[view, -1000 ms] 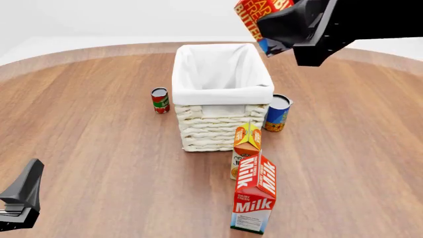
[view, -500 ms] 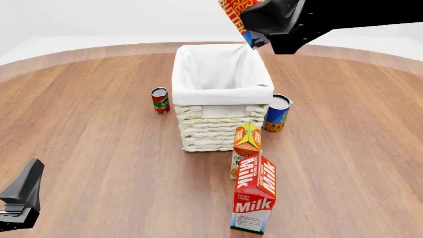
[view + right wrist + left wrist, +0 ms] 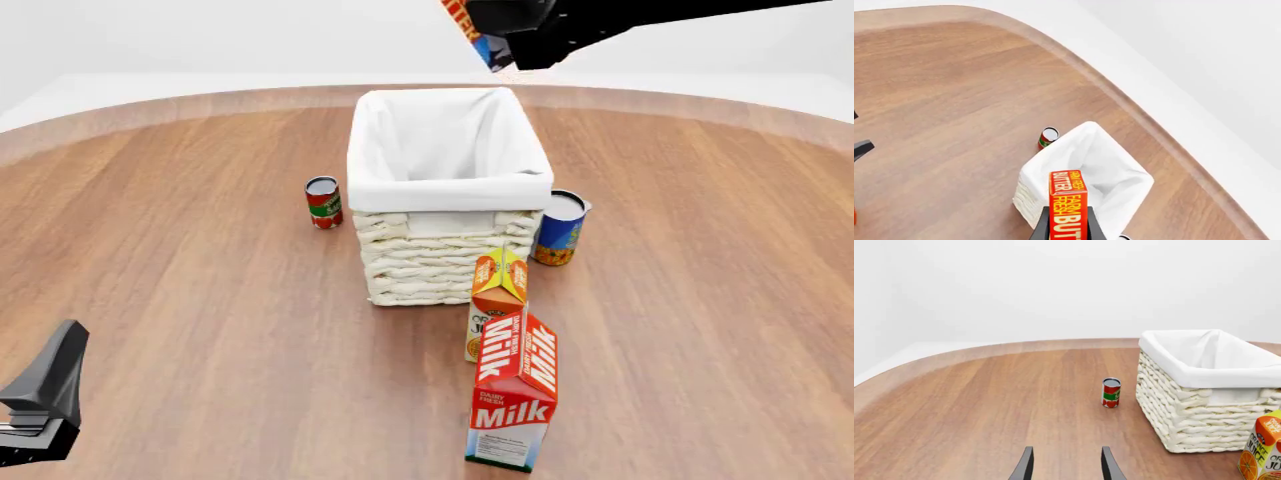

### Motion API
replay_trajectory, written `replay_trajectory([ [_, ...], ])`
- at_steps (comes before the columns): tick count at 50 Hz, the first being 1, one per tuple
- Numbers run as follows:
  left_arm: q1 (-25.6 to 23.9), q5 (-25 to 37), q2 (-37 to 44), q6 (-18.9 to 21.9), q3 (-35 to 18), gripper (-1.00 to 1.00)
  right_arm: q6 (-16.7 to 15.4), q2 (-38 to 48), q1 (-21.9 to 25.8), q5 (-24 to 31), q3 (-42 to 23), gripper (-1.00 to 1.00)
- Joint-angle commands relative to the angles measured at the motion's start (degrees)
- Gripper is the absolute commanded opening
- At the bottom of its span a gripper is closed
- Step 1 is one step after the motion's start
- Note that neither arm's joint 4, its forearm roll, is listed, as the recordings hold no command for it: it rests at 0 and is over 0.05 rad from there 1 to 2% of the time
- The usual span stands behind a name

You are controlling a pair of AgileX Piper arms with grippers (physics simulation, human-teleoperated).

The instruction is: Pick up the butter and put it in the basket.

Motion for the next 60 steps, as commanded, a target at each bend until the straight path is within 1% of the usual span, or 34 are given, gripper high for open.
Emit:
replay_trajectory([
  [1,0.0,0.0,0.0,0.0,0.0,1.00,1.0,2.5,-0.8,-0.7,-3.2,-1.00],
  [6,0.0,0.0,0.0,0.0,0.0,1.00,0.8,3.3,-1.0,-1.1,-3.4,-1.00],
  [24,0.0,0.0,0.0,0.0,0.0,1.00,1.1,6.8,-2.1,-0.8,-7.4,-1.00],
  [32,0.0,0.0,0.0,0.0,0.0,1.00,1.3,7.6,-2.1,-1.7,-7.1,-1.00],
  [41,0.0,0.0,0.0,0.0,0.0,1.00,1.7,9.3,-2.1,0.3,-9.7,-1.00],
  [51,0.0,0.0,0.0,0.0,0.0,1.00,1.7,12.2,-2.3,-0.1,-10.1,-1.00],
  [60,0.0,0.0,0.0,0.0,0.0,1.00,1.6,15.5,-2.7,1.9,-13.4,-1.00],
])
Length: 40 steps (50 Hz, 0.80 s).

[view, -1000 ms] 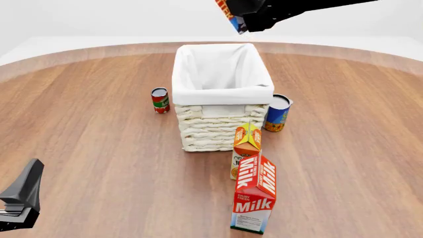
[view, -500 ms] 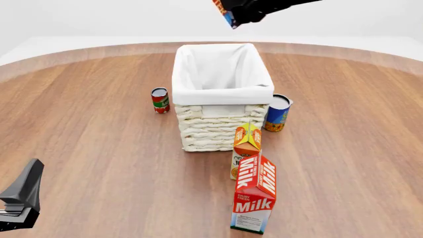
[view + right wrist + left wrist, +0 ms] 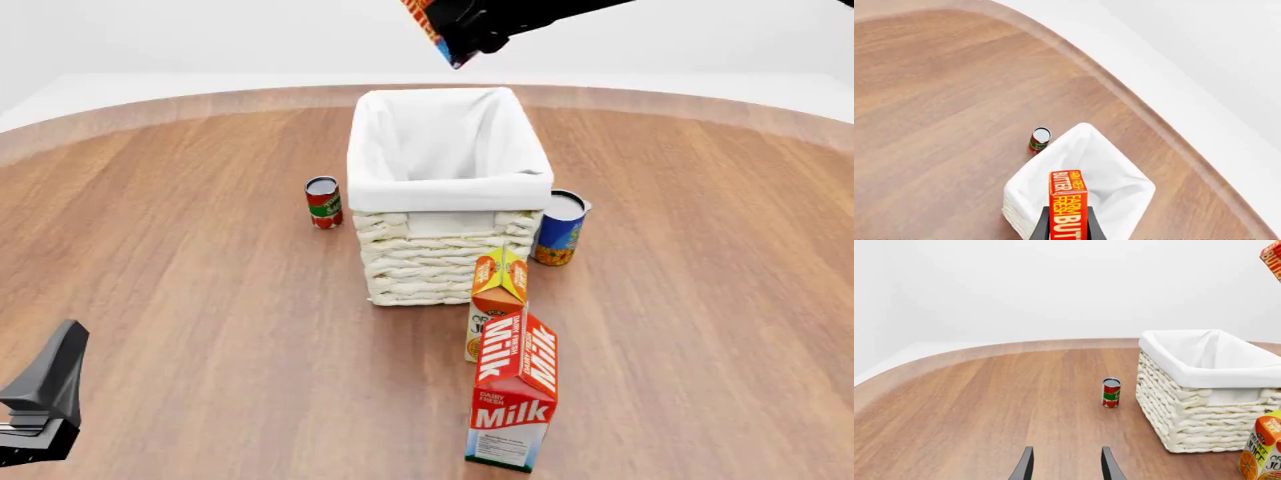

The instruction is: Pick up the butter and put it in the basket.

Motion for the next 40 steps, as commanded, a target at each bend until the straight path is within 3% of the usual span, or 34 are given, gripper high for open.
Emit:
replay_trajectory([
  [1,0.0,0.0,0.0,0.0,0.0,1.00,0.7,2.9,-0.3,1.2,-3.5,-1.00],
  [40,0.0,0.0,0.0,0.0,0.0,1.00,-1.1,11.2,-1.8,9.5,-14.4,-1.00],
])
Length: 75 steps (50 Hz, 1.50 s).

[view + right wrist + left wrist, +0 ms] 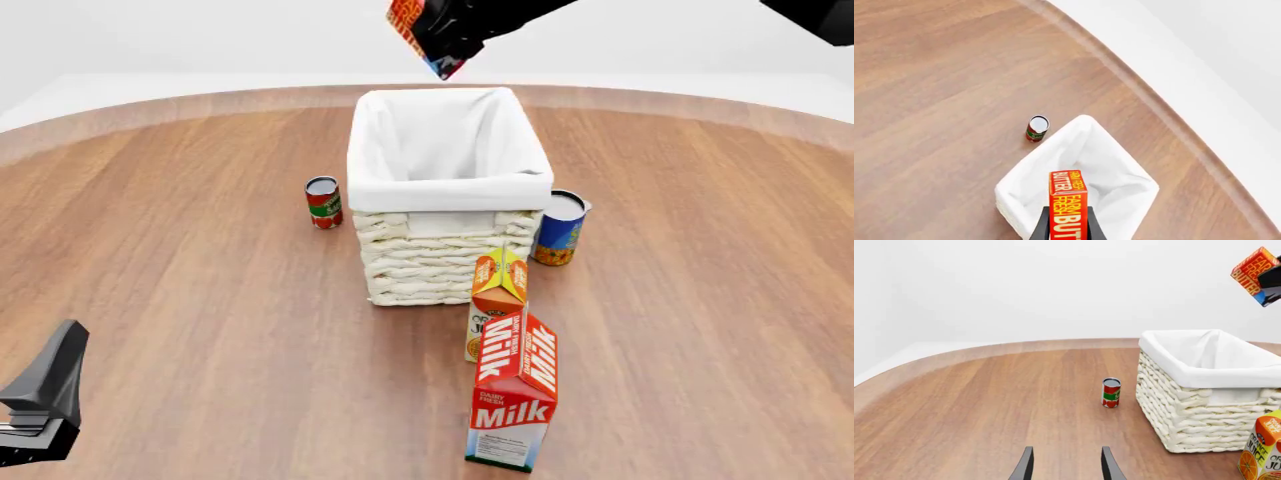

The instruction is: Pick up the butter and put it in the basket.

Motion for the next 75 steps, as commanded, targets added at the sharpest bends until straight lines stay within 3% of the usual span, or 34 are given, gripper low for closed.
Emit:
replay_trajectory([
  [1,0.0,0.0,0.0,0.0,0.0,1.00,0.3,1.9,-0.6,2.3,-4.0,-1.00],
  [30,0.0,0.0,0.0,0.0,0.0,1.00,-0.5,8.4,-2.3,7.2,-12.8,-1.00],
  [64,0.0,0.0,0.0,0.0,0.0,1.00,-2.6,13.6,-3.5,8.9,-14.7,-1.00],
  [75,0.0,0.0,0.0,0.0,0.0,1.00,-3.0,16.1,-4.0,10.7,-18.3,-1.00],
])
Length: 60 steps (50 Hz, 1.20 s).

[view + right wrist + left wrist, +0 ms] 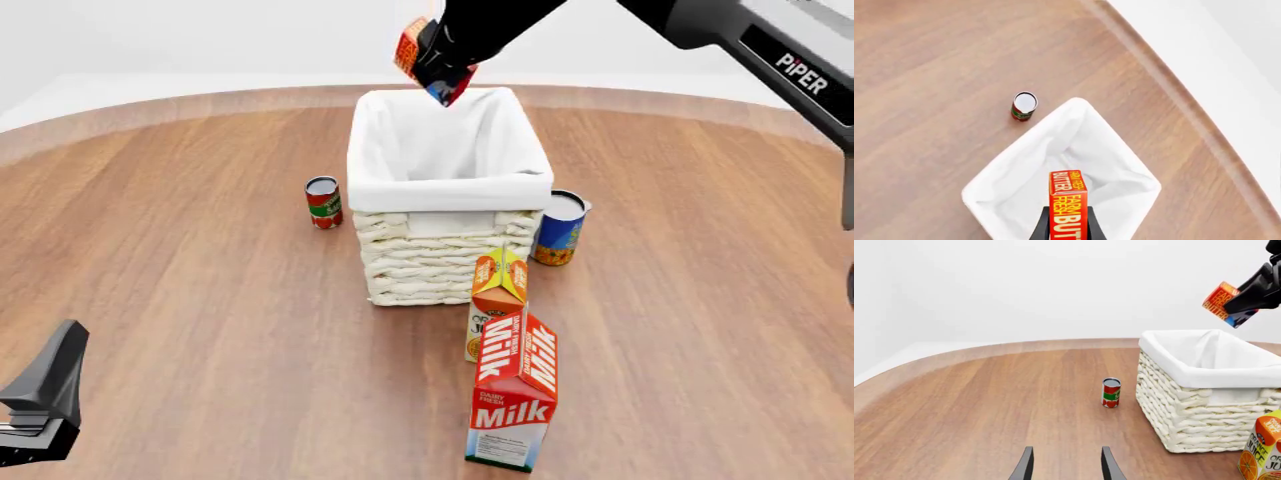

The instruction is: Pick up the butter and put it in the basket.

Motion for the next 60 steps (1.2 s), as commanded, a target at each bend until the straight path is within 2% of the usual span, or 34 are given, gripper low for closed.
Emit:
replay_trajectory([
  [1,0.0,0.0,0.0,0.0,0.0,1.00,0.2,1.5,-0.5,1.0,-3.3,-1.00],
  [11,0.0,0.0,0.0,0.0,0.0,1.00,0.2,3.1,-0.6,2.0,-5.6,-1.00],
  [39,0.0,0.0,0.0,0.0,0.0,1.00,-0.7,5.3,-1.1,3.0,-5.1,-1.00],
  [60,0.0,0.0,0.0,0.0,0.0,1.00,-0.7,8.1,-1.1,4.4,-7.8,-1.00],
])
